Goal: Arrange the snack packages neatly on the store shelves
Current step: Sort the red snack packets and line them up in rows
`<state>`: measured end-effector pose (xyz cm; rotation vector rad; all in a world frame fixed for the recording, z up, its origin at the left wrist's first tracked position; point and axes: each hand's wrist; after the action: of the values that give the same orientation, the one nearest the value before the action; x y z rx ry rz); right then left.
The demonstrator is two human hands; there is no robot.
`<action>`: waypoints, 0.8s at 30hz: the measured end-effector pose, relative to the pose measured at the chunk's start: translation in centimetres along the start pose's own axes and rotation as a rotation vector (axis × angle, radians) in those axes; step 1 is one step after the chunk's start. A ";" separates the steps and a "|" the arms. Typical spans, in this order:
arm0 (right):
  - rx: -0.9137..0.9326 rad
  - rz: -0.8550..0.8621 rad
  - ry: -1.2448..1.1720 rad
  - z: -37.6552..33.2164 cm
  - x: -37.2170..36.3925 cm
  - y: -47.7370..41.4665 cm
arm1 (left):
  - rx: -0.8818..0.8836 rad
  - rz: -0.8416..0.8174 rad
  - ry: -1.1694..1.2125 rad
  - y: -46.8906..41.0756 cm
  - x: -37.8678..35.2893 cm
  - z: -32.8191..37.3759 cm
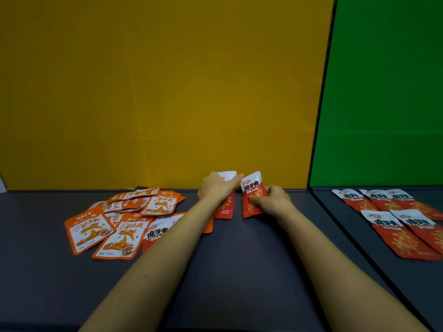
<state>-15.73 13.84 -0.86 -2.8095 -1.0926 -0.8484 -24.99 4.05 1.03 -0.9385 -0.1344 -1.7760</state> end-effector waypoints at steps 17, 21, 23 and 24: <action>-0.019 -0.009 -0.168 0.3 -0.2 -0.7 | 0.050 -0.264 -0.356 0.0 0.3 -0.4; -0.017 -0.001 -0.212 0.5 0.0 -0.8 | 0.120 -0.288 -0.184 0.2 0.2 0.9; -0.015 0.002 -0.231 0.6 0.1 -0.8 | 0.075 -0.268 -0.158 0.5 -0.2 1.2; -0.013 0.004 -0.244 0.6 0.1 -0.8 | 0.033 -0.255 -0.165 0.8 -0.4 1.4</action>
<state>-15.89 14.67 -1.46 -2.9846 -1.1097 -0.5236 -23.56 4.74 1.42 -1.0813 -0.4029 -1.9194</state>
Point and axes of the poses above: each hand's wrist, its own y-axis away from the middle knuckle, its own x-axis out of the back of the hand, z = x × y, and after that the axes turned 14 degrees about -x, right-handed
